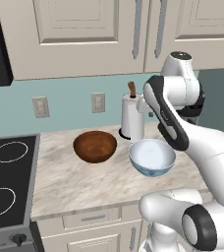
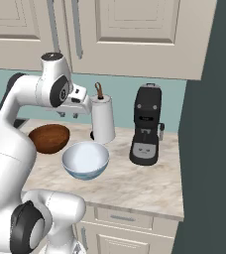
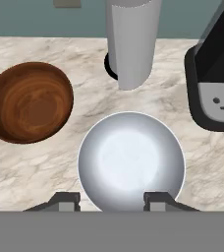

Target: Open the cabinet. Pick the bowls from the counter and place them in the cabinet. Then close the cabinet.

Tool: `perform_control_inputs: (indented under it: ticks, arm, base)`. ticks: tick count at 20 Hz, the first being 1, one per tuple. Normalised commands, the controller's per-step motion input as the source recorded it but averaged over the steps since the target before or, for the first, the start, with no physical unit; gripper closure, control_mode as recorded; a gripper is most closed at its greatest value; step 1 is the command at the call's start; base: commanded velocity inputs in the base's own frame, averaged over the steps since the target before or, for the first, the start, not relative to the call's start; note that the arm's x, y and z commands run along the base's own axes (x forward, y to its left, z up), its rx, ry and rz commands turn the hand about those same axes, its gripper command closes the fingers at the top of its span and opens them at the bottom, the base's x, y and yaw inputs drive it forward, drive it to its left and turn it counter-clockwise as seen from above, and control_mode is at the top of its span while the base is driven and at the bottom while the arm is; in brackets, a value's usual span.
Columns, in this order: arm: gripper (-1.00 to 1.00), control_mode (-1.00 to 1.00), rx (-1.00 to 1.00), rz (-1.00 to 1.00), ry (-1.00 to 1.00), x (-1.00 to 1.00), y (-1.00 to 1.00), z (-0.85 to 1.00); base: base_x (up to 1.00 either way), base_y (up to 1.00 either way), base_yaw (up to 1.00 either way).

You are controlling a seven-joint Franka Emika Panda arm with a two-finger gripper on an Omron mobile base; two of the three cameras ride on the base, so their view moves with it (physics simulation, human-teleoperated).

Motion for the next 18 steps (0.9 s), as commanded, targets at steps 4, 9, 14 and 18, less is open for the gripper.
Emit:
perform_control_inputs:
  ticks: [4, 9, 14, 18]
  arm:
    - [-1.00, -1.00, 0.00, 0.00, 0.01, -0.07, 0.00, 0.00]
    - [-1.00, -1.00, 0.00, 0.00, -0.04, -0.45, 0.00, 0.00]
    - [-1.00, -1.00, 0.00, 0.03, -0.13, -0.30, 0.03, 0.11]
    - [-1.00, -1.00, 0.00, 0.01, -0.17, -0.02, 0.00, 0.37]
  base:
    - [0.00, 0.00, 0.00]
    - [0.00, 0.00, 0.00]
    - [0.00, 0.00, 0.00]
    - [0.00, 0.00, 0.00]
